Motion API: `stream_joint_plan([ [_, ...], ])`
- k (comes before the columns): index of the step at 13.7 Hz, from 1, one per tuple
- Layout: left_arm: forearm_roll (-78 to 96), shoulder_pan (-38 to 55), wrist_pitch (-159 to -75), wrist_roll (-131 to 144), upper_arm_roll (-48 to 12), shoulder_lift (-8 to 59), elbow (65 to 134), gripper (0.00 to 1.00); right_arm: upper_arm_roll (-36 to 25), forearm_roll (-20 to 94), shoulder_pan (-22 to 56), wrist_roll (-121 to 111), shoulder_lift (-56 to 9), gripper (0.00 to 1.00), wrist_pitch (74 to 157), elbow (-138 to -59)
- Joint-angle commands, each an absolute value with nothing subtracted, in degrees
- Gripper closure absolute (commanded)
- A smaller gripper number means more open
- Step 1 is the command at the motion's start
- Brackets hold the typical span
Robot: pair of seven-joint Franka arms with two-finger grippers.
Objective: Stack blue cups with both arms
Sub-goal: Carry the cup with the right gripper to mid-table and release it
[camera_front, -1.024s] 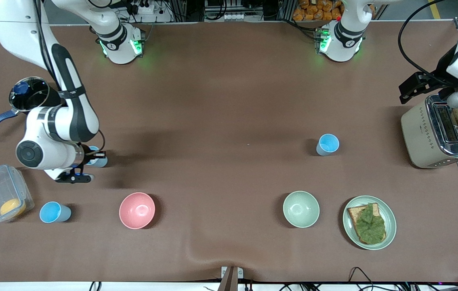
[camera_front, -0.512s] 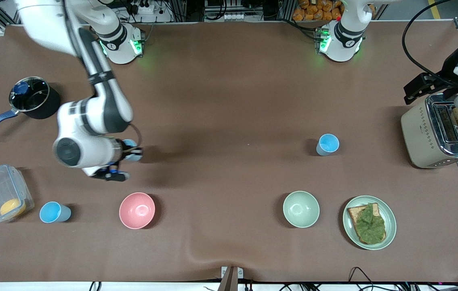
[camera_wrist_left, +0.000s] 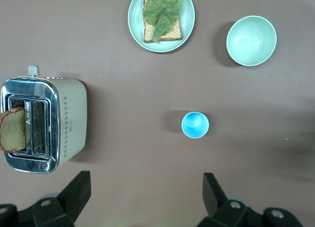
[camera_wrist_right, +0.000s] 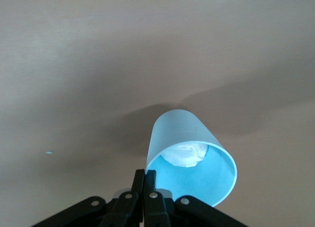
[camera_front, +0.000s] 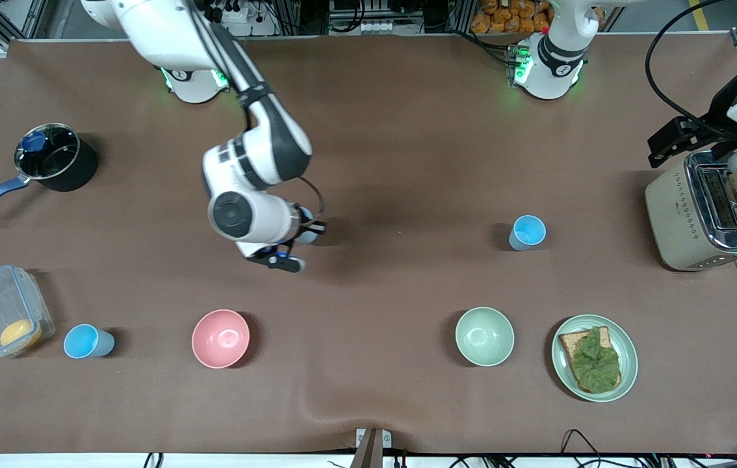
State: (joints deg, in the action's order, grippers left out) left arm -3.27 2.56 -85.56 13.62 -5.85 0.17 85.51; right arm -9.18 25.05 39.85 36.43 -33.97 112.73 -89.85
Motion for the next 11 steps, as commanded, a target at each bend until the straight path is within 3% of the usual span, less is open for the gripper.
stream_joint_plan([
  [1,-2.29,2.64,-85.69,12.92,-6.06,0.35,84.73,0.0,-9.93,26.98,43.5,41.38,-38.4,1.0,115.03,-84.56],
  [5,-1.85,2.46,-86.22,12.92,-6.07,0.44,84.73,0.0,-9.84,27.69,45.61,41.57,-39.9,1.0,117.69,-84.46],
  [6,-0.98,2.37,-86.57,12.92,-6.06,0.44,84.81,0.0,-9.76,27.69,45.62,41.49,-39.9,0.58,117.6,-84.46],
  [7,-0.79,2.37,-86.57,12.92,-6.06,0.44,84.9,0.0,-9.76,27.6,45.7,41.48,-39.9,0.01,117.6,-84.46],
  [11,-0.79,2.02,-86.57,12.92,-6.24,0.35,85.08,0.0,-10.1,26.72,44.65,40.79,-38.68,0.0,115.24,-80.86],
])
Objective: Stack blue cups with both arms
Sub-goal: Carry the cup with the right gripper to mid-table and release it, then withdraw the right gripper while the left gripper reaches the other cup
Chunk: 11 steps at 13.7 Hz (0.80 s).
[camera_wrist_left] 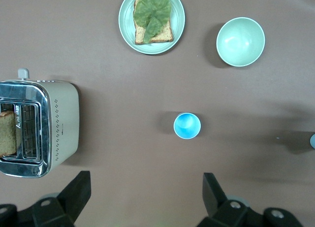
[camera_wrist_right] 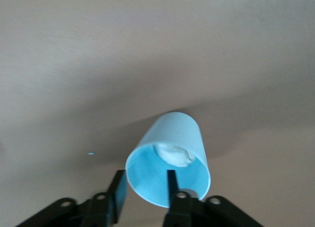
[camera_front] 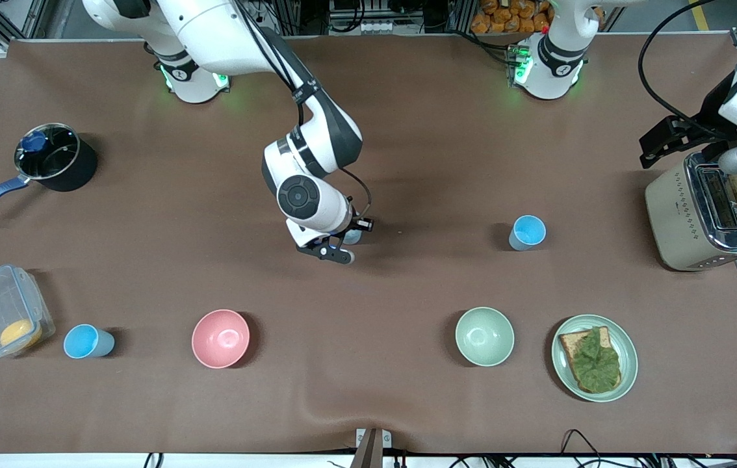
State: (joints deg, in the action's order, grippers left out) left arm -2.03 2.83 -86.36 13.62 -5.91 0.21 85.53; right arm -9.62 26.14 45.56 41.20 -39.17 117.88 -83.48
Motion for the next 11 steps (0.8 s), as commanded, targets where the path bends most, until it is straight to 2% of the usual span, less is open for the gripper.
stream_joint_plan([
  [1,-0.7,1.76,-86.57,12.83,-6.24,0.35,85.08,0.0,-10.19,26.54,43.34,40.09,-38.15,0.0,112.09,-80.77],
  [5,-0.79,2.37,-86.57,12.92,-6.24,1.93,85.34,0.0,-10.37,23.04,35.71,32.54,-35.52,0.0,101.63,-78.14],
  [11,-1.49,1.41,-87.54,12.83,-5.72,4.83,85.17,0.0,-10.9,13.28,22.08,18.05,-30.59,0.0,91.16,-78.4],
])
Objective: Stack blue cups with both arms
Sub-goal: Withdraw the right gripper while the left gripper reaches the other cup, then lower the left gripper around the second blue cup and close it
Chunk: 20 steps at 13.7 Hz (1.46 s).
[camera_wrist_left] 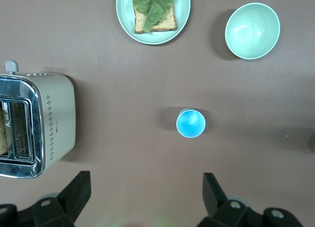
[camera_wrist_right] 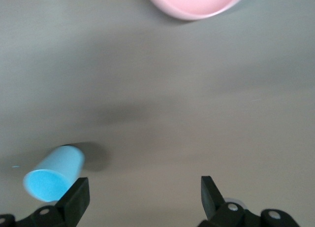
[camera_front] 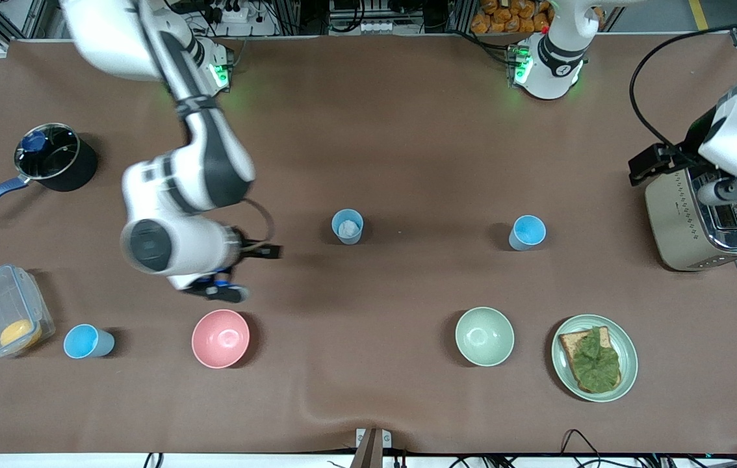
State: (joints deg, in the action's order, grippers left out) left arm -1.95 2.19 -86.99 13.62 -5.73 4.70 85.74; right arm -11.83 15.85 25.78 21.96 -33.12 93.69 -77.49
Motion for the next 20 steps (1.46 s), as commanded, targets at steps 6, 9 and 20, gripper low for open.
stream_joint_plan([
  [6,-1.4,0.0,-94.29,12.92,-5.01,6.15,93.83,0.0,-11.16,3.88,11.26,3.27,-19.11,0.0,89.2,-84.52],
  [9,-2.02,1.31,-101.66,13.01,-5.36,7.64,99.99,0.0,-10.72,3.6,5.81,1.76,-8.47,0.0,95.53,-93.58],
  [20,6.33,7.72,-122.15,10.28,-5.71,13.35,110.3,0.0,-9.67,2.46,5.88,2.11,-4.57,0.0,86.58,-91.67],
])
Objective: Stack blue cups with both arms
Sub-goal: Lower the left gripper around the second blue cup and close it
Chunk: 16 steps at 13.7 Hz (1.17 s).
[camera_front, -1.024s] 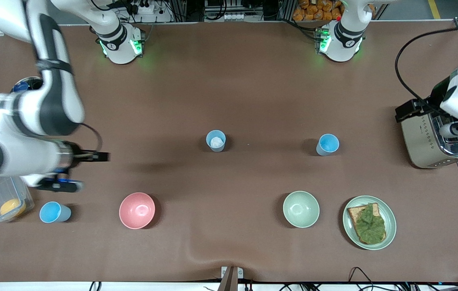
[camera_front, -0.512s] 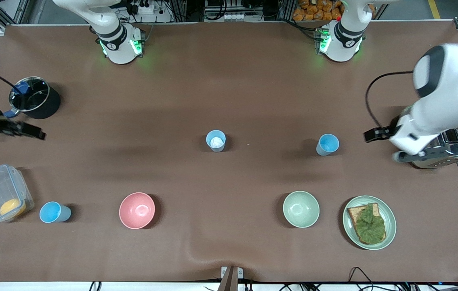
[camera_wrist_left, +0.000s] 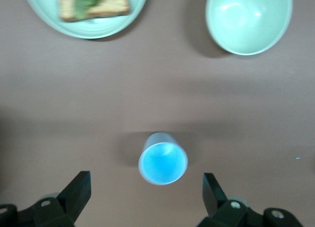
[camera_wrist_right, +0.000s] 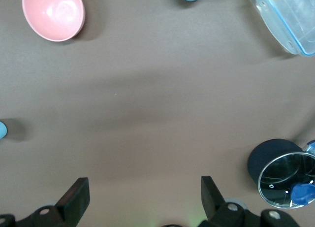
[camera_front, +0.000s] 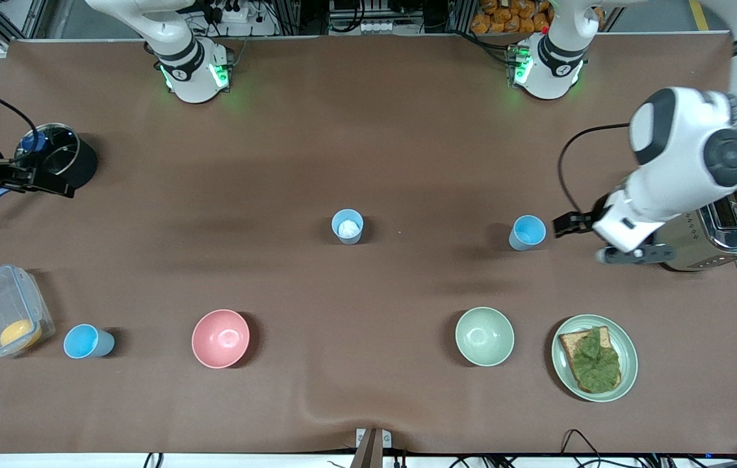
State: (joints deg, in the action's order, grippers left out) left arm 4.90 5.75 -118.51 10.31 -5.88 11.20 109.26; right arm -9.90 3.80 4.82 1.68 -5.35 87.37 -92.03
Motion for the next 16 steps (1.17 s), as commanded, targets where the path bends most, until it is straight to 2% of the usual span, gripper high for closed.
stream_joint_plan([
  [1,6.5,8.78,-122.86,10.28,-5.71,13.79,110.74,0.0,-9.67,2.46,5.89,2.2,-4.57,0.0,86.4,-91.67],
  [5,6.77,10.81,-133.13,10.81,-5.71,15.9,117.14,0.0,-9.84,2.46,5.71,1.85,-4.66,0.0,86.22,-91.41],
  [11,11.78,10.99,-133.68,10.72,-6.15,14.94,124.36,0.0,-9.84,2.46,5.8,1.93,-4.66,0.0,86.04,-91.41],
  [14,11.78,10.9,-135.87,10.46,-6.15,15.9,124.98,0.0,-9.84,2.46,5.8,1.85,-4.66,0.0,85.96,-91.41],
  [15,11.78,10.72,-137.1,9.59,-6.15,16.43,125.59,0.05,-9.84,2.46,5.8,1.85,-4.66,0.0,85.96,-91.41],
  [16,11.69,10.72,-137.81,8.97,-6.15,16.61,126.03,0.38,-9.84,2.46,5.8,1.85,-4.66,0.0,85.96,-91.41],
])
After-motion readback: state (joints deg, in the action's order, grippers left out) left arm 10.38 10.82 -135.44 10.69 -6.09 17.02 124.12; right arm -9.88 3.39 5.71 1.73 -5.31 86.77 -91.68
